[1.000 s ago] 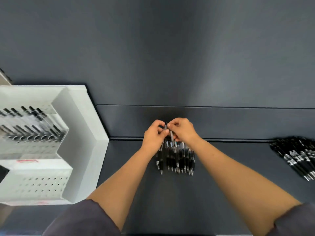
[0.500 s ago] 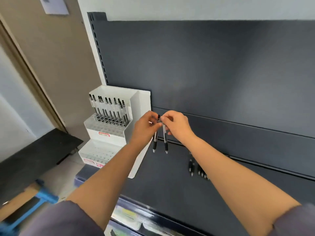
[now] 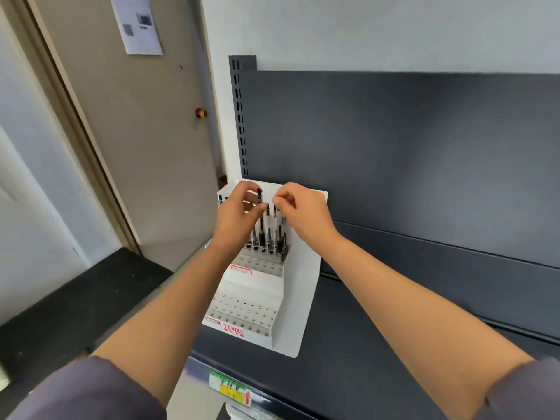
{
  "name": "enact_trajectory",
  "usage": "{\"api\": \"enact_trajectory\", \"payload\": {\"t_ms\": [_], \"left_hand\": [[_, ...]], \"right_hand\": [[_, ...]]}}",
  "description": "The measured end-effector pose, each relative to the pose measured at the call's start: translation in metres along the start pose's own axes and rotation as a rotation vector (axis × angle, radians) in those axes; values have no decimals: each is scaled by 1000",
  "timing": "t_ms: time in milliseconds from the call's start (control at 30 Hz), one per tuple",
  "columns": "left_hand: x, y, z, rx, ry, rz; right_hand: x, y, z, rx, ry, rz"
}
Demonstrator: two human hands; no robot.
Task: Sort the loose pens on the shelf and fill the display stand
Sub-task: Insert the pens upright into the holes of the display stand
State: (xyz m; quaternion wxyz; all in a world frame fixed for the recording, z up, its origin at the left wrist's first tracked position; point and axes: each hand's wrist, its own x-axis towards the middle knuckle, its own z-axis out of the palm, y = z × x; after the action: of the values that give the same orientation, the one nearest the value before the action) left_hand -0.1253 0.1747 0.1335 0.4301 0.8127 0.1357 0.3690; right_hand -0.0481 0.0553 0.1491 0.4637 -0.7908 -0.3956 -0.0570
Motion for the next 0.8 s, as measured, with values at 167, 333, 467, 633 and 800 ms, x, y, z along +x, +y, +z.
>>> {"api": "enact_trajectory", "payload": {"t_ms": [167, 333, 467, 633, 800], "left_hand": [[19, -23, 2, -20, -79, 22], [30, -34, 6, -40, -130, 74], [30, -40, 8, 68, -209, 107], [20, -46, 10, 194, -246, 184], [16, -47, 9, 282, -230, 231]], "right_hand": [[10, -3, 18, -24, 81, 63], [13, -4, 22, -61, 140, 98], [13, -3, 26, -145, 144, 126], [14, 4, 28, -478, 83, 119], [16, 12, 30, -535, -64, 129]]}}
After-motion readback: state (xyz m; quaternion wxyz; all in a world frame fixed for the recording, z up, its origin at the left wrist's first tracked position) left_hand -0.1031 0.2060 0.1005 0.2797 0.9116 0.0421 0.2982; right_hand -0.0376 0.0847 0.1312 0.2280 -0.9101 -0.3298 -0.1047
